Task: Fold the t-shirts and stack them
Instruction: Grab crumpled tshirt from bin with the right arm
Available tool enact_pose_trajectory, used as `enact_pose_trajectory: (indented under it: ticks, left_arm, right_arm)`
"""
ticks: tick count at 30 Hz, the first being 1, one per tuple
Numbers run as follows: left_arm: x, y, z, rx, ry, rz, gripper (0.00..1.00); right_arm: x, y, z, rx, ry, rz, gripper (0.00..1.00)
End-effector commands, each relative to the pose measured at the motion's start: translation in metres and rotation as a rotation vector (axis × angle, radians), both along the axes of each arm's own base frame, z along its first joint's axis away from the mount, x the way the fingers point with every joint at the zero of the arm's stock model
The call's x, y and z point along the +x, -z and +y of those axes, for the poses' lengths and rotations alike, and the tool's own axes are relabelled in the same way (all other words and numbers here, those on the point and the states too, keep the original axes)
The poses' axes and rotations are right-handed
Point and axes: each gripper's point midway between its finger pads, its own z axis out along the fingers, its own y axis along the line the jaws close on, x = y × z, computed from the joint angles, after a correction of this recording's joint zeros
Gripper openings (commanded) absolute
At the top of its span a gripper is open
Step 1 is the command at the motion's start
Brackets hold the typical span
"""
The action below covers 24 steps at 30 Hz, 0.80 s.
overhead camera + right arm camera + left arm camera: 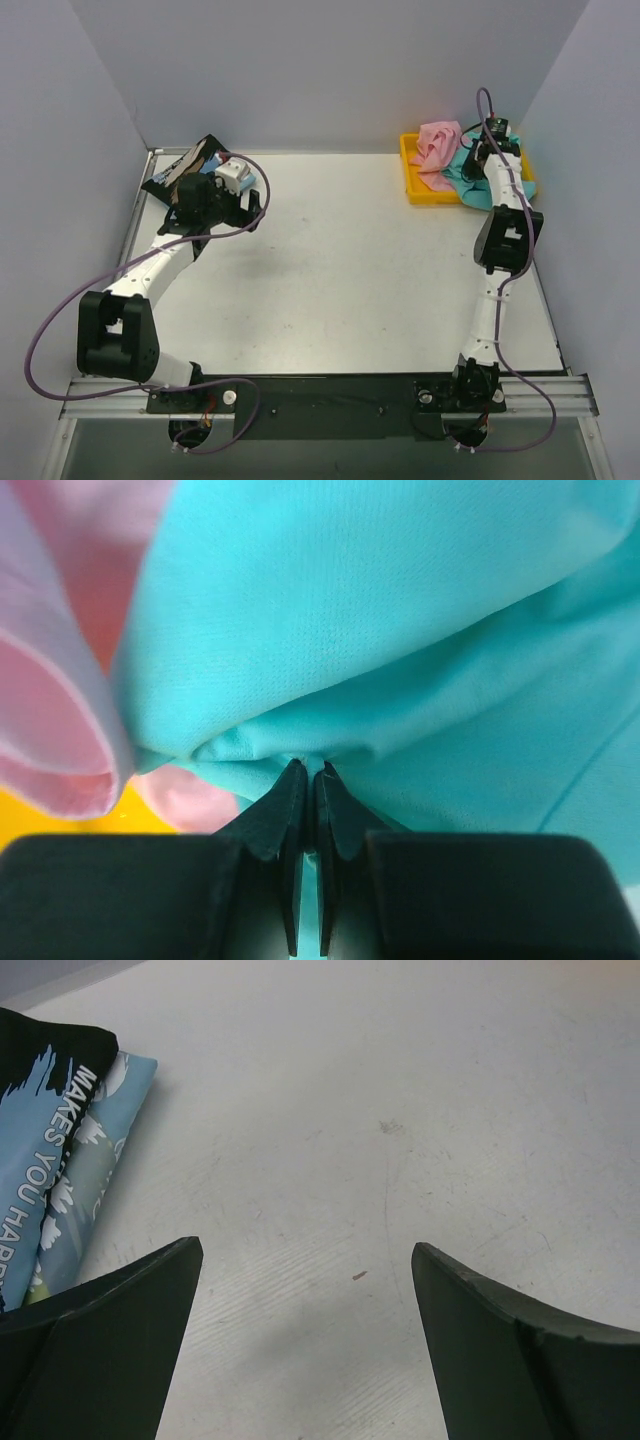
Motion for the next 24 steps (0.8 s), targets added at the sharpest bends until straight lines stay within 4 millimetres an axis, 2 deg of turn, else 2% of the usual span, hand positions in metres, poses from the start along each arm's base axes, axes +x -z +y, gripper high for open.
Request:
enact_pose_trajectory:
  ticks: [1, 2, 3, 4, 6, 7, 8, 9, 10, 11, 12, 13, 14, 15, 16, 17, 18, 19, 20, 21, 22, 23, 24]
  left_arm:
    - [0.006, -0.027, -0.009, -0.007, 0.062, -0.078, 0.97]
    - [0.006, -0.030, -0.009, -0.007, 0.062, -0.089, 0.97]
    - [0.005, -0.030, -0.009, -0.006, 0.066, -0.092, 0.97]
    - [0.005, -0.032, -0.010, -0.007, 0.071, -0.099, 0.97]
    - [0.003, -0.034, -0.011, -0.012, 0.078, -0.109, 0.97]
    - [0.002, -0.036, -0.011, -0.014, 0.083, -0.117, 0.97]
    - [0.002, -0.038, -0.012, -0.016, 0.089, -0.129, 0.97]
    - [0.000, -0.039, -0.013, -0.019, 0.093, -0.132, 0.97]
    - [0.000, -0.041, -0.013, -0.023, 0.095, -0.143, 0.97]
    - [-0.002, -0.042, -0.014, -0.030, 0.096, -0.146, 0.97]
    - [-0.002, -0.045, -0.015, -0.035, 0.102, -0.157, 0.97]
    - [-0.004, -0.046, -0.016, -0.041, 0.103, -0.159, 0.97]
    - [-0.005, -0.047, -0.017, -0.047, 0.108, -0.163, 0.97]
    - [-0.007, -0.050, -0.018, -0.057, 0.111, -0.165, 0.97]
    - [-0.008, -0.051, -0.018, -0.061, 0.112, -0.171, 0.97]
    - [-0.009, -0.054, -0.018, -0.071, 0.108, -0.175, 0.97]
    - [-0.009, -0.055, -0.018, -0.075, 0.106, -0.180, 0.97]
    - [-0.010, -0.058, -0.017, -0.083, 0.100, -0.185, 0.97]
    - [-0.011, -0.061, -0.017, -0.090, 0.095, -0.194, 0.97]
    - [-0.012, -0.063, -0.016, -0.100, 0.084, -0.198, 0.97]
    - [-0.013, -0.063, -0.016, -0.105, 0.077, -0.200, 0.97]
    - [-0.015, -0.066, -0.014, -0.117, 0.059, -0.203, 0.97]
    - [-0.016, -0.063, -0.012, -0.124, 0.045, -0.196, 0.97]
  right_arm:
    - [-0.002, -0.138, -0.006, -0.085, -0.001, -0.230, 0.00]
    - [-0.003, -0.148, -0.007, -0.093, -0.003, -0.252, 0.00]
    - [-0.007, -0.169, -0.013, -0.131, 0.017, -0.286, 0.00]
    - [-0.009, -0.178, -0.014, -0.143, 0.021, -0.301, 0.00]
    - [-0.020, -0.219, -0.014, -0.174, 0.030, -0.373, 0.00]
    - [-0.023, -0.223, -0.013, -0.186, 0.038, -0.382, 0.00]
    - [-0.031, -0.246, -0.012, -0.200, 0.044, -0.422, 0.00]
    - [-0.034, -0.247, -0.010, -0.212, 0.052, -0.429, 0.00]
    - [-0.044, -0.272, -0.010, -0.233, 0.063, -0.479, 0.00]
    - [-0.047, -0.271, -0.010, -0.257, 0.085, -0.486, 0.00]
    - [-0.058, -0.289, -0.009, -0.273, 0.097, -0.524, 0.00]
    - [-0.062, -0.294, -0.010, -0.281, 0.111, -0.541, 0.00]
    - [-0.071, -0.310, -0.006, -0.271, 0.105, -0.580, 0.00]
    - [-0.072, -0.313, 0.000, -0.266, 0.083, -0.602, 0.00]
    - [-0.082, -0.339, 0.013, -0.265, 0.024, -0.667, 0.00]
    - [-0.082, -0.339, 0.028, -0.265, -0.026, -0.692, 0.00]
    - [-0.096, -0.365, 0.042, -0.292, -0.096, -0.755, 0.00]
    - [-0.098, -0.367, 0.064, -0.296, -0.158, -0.778, 0.00]
    - [-0.116, -0.390, 0.082, -0.319, -0.251, -0.827, 0.00]
    - [-0.123, -0.395, 0.102, -0.306, -0.321, -0.848, 0.00]
    - [-0.146, -0.420, 0.132, -0.272, -0.435, -0.923, 0.00]
    - [-0.159, -0.439, 0.152, -0.237, -0.510, -1.001, 0.00]
    - [-0.188, -0.462, 0.179, -0.182, -0.643, -1.097, 0.00]
